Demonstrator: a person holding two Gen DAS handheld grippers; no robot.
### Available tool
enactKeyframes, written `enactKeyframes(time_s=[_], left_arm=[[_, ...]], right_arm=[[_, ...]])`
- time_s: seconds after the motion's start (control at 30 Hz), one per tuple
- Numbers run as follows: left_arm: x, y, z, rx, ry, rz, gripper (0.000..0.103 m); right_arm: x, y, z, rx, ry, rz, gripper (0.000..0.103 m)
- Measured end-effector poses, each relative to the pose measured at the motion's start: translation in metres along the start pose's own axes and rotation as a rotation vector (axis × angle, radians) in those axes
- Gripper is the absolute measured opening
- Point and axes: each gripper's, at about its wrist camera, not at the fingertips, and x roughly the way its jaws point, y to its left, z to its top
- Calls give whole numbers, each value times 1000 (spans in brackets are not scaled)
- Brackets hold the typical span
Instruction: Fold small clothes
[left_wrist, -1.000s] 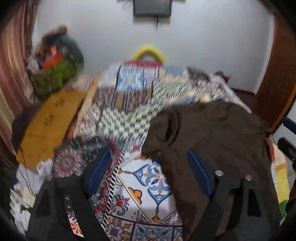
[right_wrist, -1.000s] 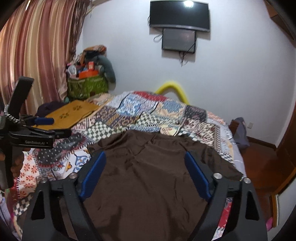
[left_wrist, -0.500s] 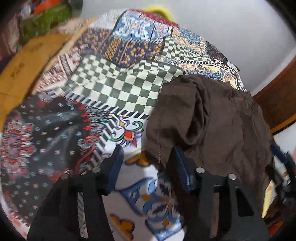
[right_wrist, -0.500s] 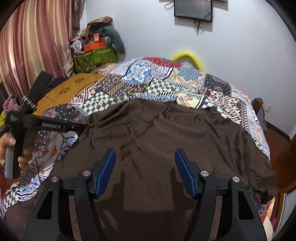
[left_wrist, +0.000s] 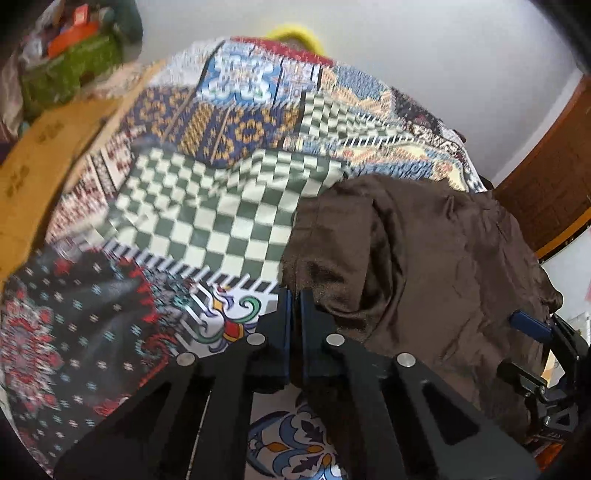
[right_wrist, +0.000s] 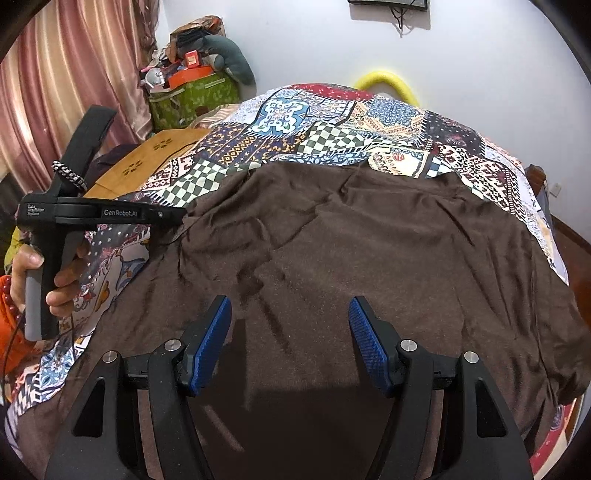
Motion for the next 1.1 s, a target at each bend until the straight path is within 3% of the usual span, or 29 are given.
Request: enactKeyframes(time_s=[0.1, 0.2, 0.37, 0.5, 0.7, 0.9, 1.0, 1.1], left_arm=[[-27, -16, 4, 73, -79, 31, 3], [-55, -36, 6, 128, -146, 7, 3], [-73, -82, 11, 223, -177, -23, 3], [-58, -123, 5, 306, -123, -42, 3], [-20, -159, -13, 353, 47, -34, 3], [-45, -146, -19, 318, 30, -59, 25], [-69, -125, -17, 271, -24, -38, 45], [-85, -93, -13, 230, -75, 29, 49]], right_arm=[[-6, -2, -1, 11, -10, -1, 62], [-13, -5, 0, 21, -23, -5, 62], [-36, -11, 0, 33, -60, -18, 62], [-55, -16, -3, 41, -87, -33, 62], [-78, -29, -12, 70, -108, -60, 63], [-85, -34, -16, 82, -108, -61, 62], [-84, -33, -14, 75, -108, -44, 62], [-79, -26, -10, 64, -112, -21, 62]])
